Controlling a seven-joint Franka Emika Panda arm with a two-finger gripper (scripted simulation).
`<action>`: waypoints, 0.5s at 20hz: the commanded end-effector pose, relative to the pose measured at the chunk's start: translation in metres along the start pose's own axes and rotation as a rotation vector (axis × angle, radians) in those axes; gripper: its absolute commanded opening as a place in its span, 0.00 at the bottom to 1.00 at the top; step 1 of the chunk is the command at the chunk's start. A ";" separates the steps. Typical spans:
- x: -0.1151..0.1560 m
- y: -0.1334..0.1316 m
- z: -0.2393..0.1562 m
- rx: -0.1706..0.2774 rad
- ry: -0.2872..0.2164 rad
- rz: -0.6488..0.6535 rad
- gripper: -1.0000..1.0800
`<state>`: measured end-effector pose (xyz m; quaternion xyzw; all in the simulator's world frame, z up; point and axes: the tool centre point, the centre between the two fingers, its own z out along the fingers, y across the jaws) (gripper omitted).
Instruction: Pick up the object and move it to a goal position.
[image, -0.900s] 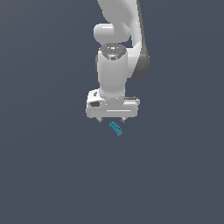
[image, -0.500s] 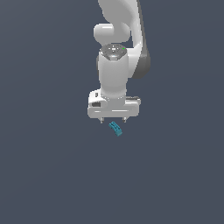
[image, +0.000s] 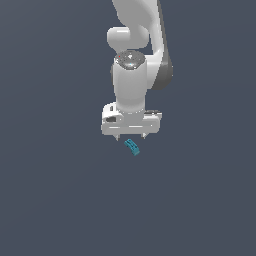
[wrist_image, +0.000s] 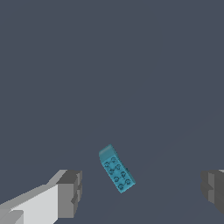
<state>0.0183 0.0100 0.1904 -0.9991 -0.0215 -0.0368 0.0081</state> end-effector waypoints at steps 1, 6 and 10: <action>-0.001 0.000 0.001 0.000 -0.001 -0.005 0.96; -0.005 0.000 0.010 -0.003 -0.007 -0.049 0.96; -0.011 -0.001 0.023 -0.006 -0.015 -0.110 0.96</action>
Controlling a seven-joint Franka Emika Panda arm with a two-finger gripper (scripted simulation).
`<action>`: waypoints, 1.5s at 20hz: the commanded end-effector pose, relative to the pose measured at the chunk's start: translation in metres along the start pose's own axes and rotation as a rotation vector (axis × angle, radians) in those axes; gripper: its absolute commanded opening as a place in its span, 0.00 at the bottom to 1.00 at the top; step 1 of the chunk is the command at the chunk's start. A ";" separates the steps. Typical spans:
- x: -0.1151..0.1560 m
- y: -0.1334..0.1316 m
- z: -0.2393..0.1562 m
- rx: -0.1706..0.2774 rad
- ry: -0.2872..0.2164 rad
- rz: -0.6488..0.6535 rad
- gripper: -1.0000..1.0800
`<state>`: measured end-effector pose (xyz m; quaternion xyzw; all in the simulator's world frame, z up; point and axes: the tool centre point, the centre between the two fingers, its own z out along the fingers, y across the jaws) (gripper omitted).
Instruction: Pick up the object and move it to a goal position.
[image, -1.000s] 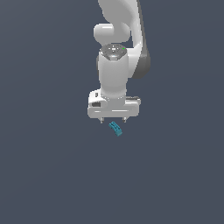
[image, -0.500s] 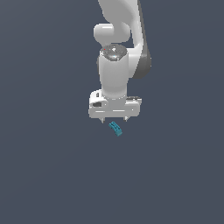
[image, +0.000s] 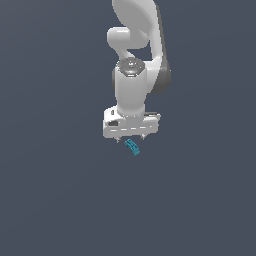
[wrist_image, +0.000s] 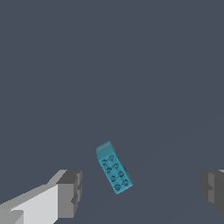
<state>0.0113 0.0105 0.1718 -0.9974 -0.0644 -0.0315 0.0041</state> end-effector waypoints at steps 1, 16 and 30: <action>-0.004 -0.001 0.009 -0.002 -0.006 -0.043 0.96; -0.045 -0.011 0.079 0.005 -0.053 -0.412 0.96; -0.057 -0.015 0.097 0.012 -0.063 -0.504 0.96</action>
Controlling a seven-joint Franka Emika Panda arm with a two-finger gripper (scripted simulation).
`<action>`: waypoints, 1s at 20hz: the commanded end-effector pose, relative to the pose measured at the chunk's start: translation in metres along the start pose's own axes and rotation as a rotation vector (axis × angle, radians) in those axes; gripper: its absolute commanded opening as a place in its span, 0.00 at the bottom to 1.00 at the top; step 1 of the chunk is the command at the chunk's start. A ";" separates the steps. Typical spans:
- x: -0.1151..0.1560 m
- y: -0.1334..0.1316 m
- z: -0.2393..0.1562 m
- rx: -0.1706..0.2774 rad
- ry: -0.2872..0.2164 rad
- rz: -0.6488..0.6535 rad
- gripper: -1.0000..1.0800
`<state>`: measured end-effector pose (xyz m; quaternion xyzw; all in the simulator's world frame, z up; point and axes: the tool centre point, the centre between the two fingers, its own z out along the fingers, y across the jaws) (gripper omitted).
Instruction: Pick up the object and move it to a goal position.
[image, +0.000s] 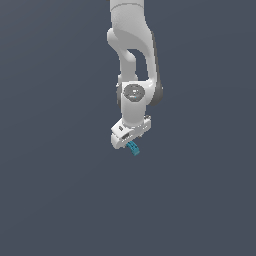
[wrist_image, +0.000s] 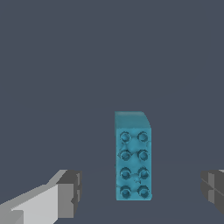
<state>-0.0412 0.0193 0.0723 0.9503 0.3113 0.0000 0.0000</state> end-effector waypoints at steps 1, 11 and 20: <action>0.000 0.000 0.003 0.000 0.000 0.000 0.96; -0.001 -0.001 0.043 0.000 0.000 -0.005 0.96; -0.001 0.000 0.050 0.000 0.000 -0.005 0.00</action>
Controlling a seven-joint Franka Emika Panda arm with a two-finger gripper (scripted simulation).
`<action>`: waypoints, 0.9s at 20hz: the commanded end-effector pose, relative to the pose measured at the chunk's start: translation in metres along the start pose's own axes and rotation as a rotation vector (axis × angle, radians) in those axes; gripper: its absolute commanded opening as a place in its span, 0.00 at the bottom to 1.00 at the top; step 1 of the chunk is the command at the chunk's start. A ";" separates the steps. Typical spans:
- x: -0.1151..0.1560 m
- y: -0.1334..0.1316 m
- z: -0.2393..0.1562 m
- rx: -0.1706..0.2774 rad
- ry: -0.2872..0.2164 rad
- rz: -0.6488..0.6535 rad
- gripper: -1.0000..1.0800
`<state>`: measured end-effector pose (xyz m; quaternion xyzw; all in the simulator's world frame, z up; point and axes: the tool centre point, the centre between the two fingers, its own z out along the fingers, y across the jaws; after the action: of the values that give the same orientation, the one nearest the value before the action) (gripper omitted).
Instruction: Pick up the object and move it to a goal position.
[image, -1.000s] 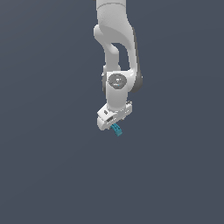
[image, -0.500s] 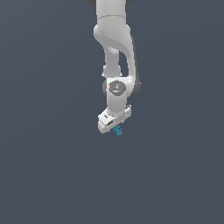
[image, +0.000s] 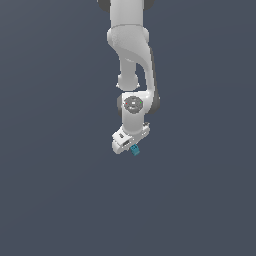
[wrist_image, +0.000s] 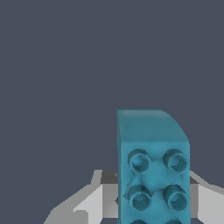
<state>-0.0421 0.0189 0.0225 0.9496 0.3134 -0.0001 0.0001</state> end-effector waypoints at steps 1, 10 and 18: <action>0.000 0.000 0.000 0.000 0.000 0.000 0.00; 0.002 -0.001 -0.003 0.000 0.000 0.000 0.00; 0.018 -0.012 -0.036 0.000 0.000 0.000 0.00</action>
<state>-0.0368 0.0344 0.0492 0.9496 0.3133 -0.0010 -0.0003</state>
